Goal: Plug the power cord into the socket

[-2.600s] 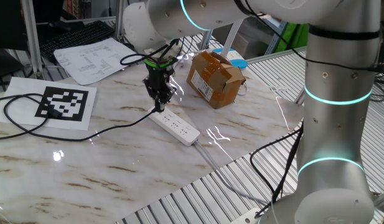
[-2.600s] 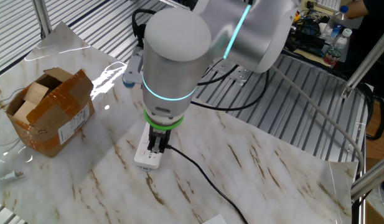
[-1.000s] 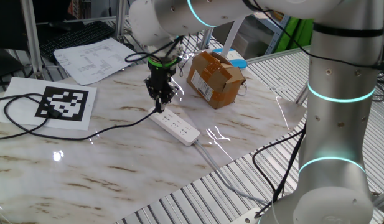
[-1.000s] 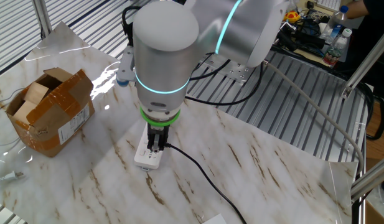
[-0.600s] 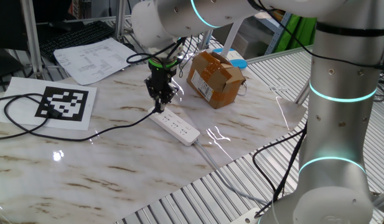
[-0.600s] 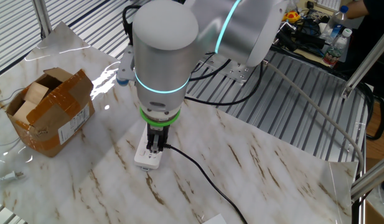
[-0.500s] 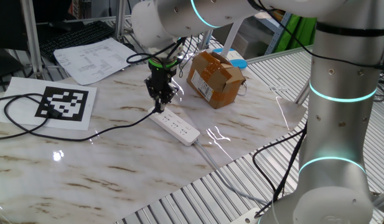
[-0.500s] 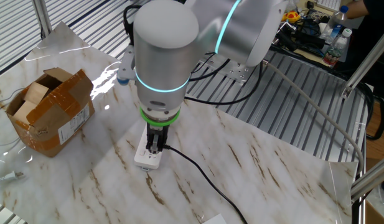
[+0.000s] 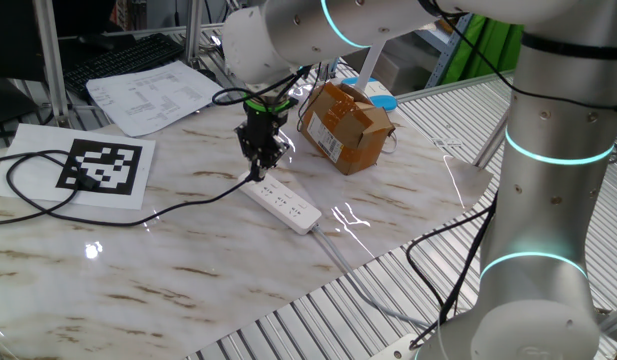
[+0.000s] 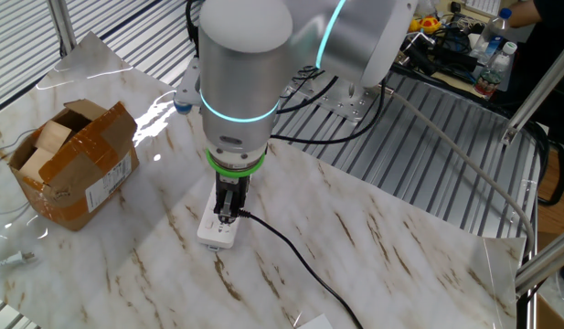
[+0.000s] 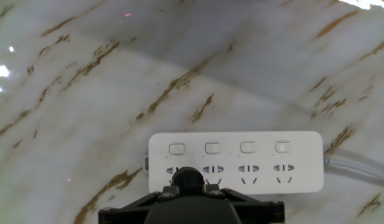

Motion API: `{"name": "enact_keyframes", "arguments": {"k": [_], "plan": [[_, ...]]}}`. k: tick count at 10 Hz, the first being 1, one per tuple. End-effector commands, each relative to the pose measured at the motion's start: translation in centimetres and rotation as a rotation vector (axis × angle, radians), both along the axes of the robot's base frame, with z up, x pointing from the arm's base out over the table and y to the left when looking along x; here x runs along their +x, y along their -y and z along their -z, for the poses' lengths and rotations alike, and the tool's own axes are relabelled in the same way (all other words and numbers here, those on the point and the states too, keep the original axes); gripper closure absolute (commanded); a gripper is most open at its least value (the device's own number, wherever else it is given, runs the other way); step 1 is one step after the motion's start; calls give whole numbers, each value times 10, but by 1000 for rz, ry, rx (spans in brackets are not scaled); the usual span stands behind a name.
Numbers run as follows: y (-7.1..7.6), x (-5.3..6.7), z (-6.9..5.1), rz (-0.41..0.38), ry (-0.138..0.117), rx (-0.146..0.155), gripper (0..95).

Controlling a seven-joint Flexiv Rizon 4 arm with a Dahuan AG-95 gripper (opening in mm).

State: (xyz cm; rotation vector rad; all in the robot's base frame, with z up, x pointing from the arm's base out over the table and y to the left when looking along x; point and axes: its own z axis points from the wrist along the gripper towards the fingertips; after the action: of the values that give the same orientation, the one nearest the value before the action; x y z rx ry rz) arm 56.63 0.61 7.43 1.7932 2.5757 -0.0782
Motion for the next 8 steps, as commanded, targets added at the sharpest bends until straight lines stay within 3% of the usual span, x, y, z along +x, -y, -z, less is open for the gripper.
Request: {"name": "enact_keyframes", "arguments": {"k": [1, 8], "plan": [[0, -1, 1, 5, 2, 4, 950], [2, 0, 3, 5, 21, 14, 950]]}}
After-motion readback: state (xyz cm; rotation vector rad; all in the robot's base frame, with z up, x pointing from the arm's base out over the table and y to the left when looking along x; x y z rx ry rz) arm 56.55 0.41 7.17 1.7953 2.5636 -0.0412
